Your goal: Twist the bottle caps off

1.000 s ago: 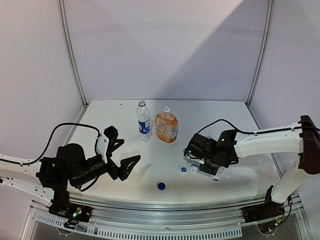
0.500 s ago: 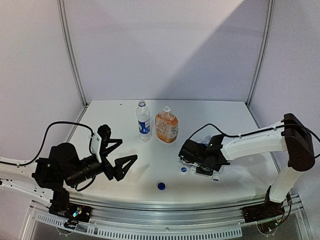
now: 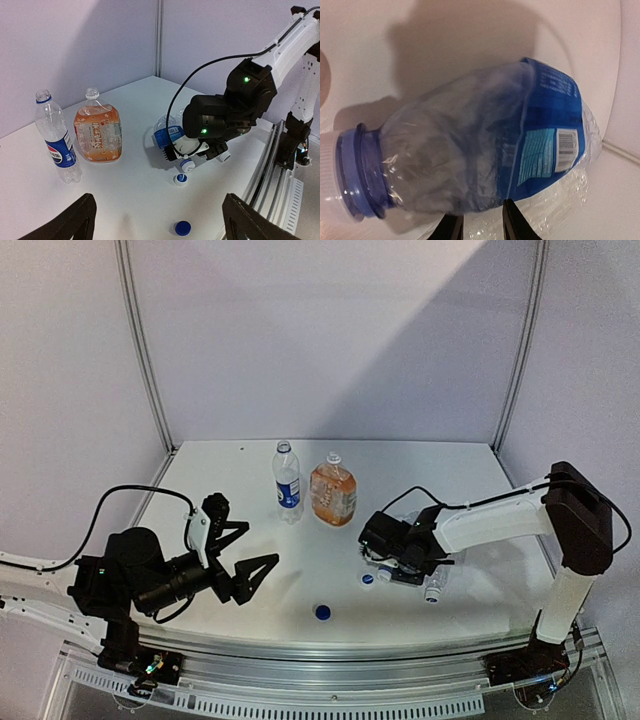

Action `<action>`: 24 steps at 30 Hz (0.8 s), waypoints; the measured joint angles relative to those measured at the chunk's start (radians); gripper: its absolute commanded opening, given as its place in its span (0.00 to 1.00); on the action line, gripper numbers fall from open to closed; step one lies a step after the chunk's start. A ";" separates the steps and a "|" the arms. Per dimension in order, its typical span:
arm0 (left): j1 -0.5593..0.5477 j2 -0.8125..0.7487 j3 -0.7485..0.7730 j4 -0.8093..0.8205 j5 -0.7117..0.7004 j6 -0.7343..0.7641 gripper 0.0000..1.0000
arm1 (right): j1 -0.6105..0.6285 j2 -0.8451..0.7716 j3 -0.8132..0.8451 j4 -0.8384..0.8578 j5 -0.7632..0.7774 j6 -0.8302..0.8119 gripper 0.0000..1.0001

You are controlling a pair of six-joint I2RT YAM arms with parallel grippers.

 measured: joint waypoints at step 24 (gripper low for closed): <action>0.000 0.019 -0.003 0.008 -0.014 0.012 0.89 | 0.082 -0.144 0.027 -0.035 0.010 0.084 0.00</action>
